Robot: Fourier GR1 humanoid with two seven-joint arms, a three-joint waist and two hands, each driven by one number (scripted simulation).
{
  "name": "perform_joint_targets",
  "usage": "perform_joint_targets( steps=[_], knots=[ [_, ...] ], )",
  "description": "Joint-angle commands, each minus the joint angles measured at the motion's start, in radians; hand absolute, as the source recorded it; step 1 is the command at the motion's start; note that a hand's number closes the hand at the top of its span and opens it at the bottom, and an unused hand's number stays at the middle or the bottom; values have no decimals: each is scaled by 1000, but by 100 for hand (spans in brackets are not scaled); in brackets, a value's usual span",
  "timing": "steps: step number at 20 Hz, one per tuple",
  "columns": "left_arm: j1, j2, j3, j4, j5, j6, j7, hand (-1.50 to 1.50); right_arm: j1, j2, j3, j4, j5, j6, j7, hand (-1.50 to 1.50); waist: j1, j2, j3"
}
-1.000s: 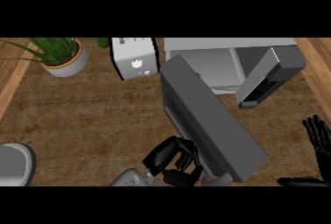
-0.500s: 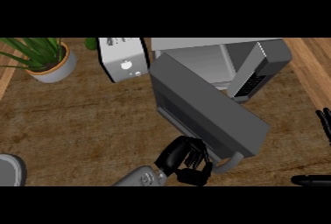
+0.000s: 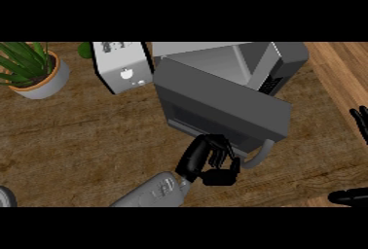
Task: Pick up the milk, place it into the microwave and close the microwave
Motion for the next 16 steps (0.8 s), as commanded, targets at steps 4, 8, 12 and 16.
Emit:
perform_joint_targets(
  steps=[4, 8, 12, 16],
  knots=[
    [-87, -5, 93, -15, 142, 91, -96, 150, -26, -44, 24, -58, -64, 78, 42, -150, -50, 14, -3],
    [-123, -5, 118, 15, 213, 92, -121, 150, -35, -70, 18, -64, -106, 100, 64, -150, -87, 28, 0],
    [-181, -5, 158, 62, 272, 99, -139, 150, -64, -87, 22, -84, -137, 102, 104, -150, -90, 33, 0],
    [-247, -5, 193, 124, 318, 96, -143, 150, -90, -104, 16, -88, -153, 96, 126, -150, -98, 44, 3]
  ],
)
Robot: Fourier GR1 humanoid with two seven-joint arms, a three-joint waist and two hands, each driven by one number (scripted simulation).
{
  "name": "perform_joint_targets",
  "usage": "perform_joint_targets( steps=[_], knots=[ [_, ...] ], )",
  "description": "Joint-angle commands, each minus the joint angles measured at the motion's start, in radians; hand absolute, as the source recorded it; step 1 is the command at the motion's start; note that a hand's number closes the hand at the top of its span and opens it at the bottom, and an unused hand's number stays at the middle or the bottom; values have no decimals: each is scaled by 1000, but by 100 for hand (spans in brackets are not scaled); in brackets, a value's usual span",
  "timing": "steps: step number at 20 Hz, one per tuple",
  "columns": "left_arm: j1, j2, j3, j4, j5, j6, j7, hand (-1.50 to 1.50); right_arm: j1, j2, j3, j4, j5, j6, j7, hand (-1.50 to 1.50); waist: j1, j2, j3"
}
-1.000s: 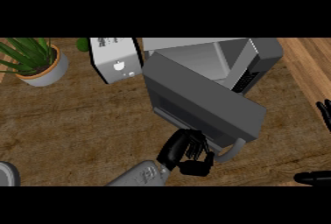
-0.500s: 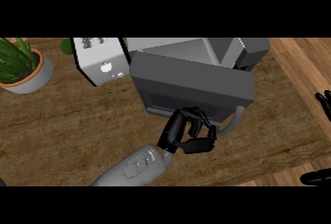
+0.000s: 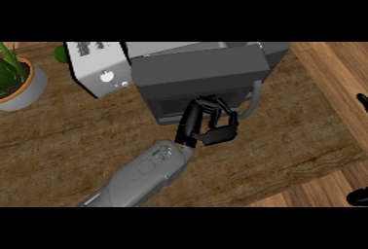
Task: Pick up the milk, place it into the microwave and close the microwave
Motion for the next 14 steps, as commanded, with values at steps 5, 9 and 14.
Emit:
perform_joint_targets(
  steps=[5, 9, 14],
  knots=[
    [-122, 0, 82, 100, 102, -13, -47, 150, -42, -56, -23, -6, -51, 32, 41, -150, -25, 12, 1],
    [-126, 0, 93, 105, 138, -29, -104, 150, -65, -65, -36, 8, -86, 35, 59, -150, -19, 19, 1],
    [-150, 0, 92, 115, 174, -35, -136, 150, -87, -90, -50, 23, -113, 49, 75, -150, -32, 23, 2]
  ],
)
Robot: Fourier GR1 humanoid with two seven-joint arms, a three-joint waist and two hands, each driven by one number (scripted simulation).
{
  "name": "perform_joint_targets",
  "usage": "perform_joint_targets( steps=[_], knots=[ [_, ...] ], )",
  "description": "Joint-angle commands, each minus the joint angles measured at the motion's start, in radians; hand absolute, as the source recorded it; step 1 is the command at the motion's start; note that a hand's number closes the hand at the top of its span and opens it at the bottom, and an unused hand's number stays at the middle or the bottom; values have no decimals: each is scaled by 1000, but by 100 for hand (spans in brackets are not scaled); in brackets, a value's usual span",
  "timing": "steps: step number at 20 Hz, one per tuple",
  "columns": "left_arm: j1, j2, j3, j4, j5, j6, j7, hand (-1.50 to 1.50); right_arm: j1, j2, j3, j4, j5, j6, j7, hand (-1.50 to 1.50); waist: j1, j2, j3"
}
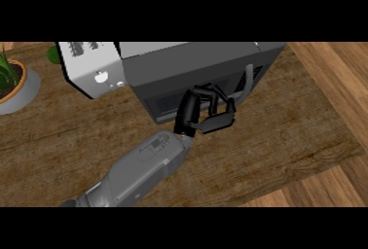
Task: Pick up the milk, place it into the microwave and close the microwave
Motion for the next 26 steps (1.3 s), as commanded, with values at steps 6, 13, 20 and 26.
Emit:
perform_joint_targets(
  steps=[6, 13, 20, 26],
  knots=[
    [-89, 1, 46, 73, 57, -15, -76, 150, -45, -59, -41, 31, -38, 20, 24, -150, -13, 9, 0],
    [-101, 1, 47, 99, 102, -34, -106, 150, -67, -86, -63, 58, -50, 22, 33, -150, -8, 18, 2],
    [-96, 1, 29, 107, 140, -32, -148, 150, -99, -132, -94, 86, -60, 38, 31, -150, -16, 20, 3],
    [-121, 1, 16, 114, 163, -28, -163, 150, -116, -161, -101, 108, -46, 46, 32, -150, -13, 23, 5]
  ],
)
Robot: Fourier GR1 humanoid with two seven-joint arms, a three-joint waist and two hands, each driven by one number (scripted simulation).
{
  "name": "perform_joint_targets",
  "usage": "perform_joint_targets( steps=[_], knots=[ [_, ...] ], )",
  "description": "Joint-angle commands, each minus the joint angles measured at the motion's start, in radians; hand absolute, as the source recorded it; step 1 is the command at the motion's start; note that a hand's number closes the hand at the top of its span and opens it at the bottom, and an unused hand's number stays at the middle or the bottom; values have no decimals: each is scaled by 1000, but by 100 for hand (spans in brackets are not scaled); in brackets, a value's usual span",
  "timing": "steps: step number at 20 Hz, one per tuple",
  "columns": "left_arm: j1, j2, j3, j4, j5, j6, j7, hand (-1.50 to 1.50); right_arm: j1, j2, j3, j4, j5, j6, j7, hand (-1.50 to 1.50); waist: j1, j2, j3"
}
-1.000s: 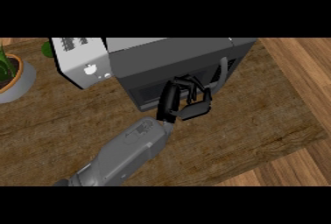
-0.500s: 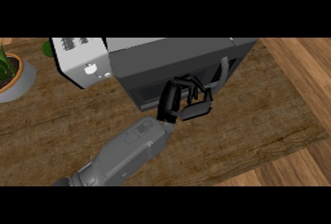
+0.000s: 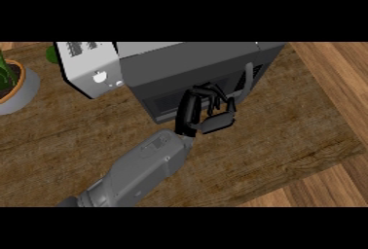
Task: Pick up the milk, place it into the microwave and close the microwave
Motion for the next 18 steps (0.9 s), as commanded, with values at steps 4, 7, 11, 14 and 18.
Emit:
perform_joint_targets(
  steps=[4, 7, 11, 14, 18],
  knots=[
    [-92, 1, 53, 85, 32, -12, -12, 150, -18, -58, -24, 24, 35, 11, -9, -150, -4, 18, -1],
    [-90, 1, 49, 87, 47, -6, -23, 150, -26, -75, -39, 36, 30, 19, -16, -150, -11, 14, 0],
    [-111, 1, 35, 87, 57, -12, -29, 150, -48, -78, -40, 63, 15, 23, -12, -150, 2, 18, 1],
    [-113, 1, 29, 86, 72, -16, -37, 150, -55, -84, -43, 93, 1, 33, -6, -150, 8, 20, 2],
    [-117, 1, 11, 85, 83, -22, -50, 150, -67, -81, -40, 127, -22, 48, -5, -150, 12, 26, 4]
  ],
)
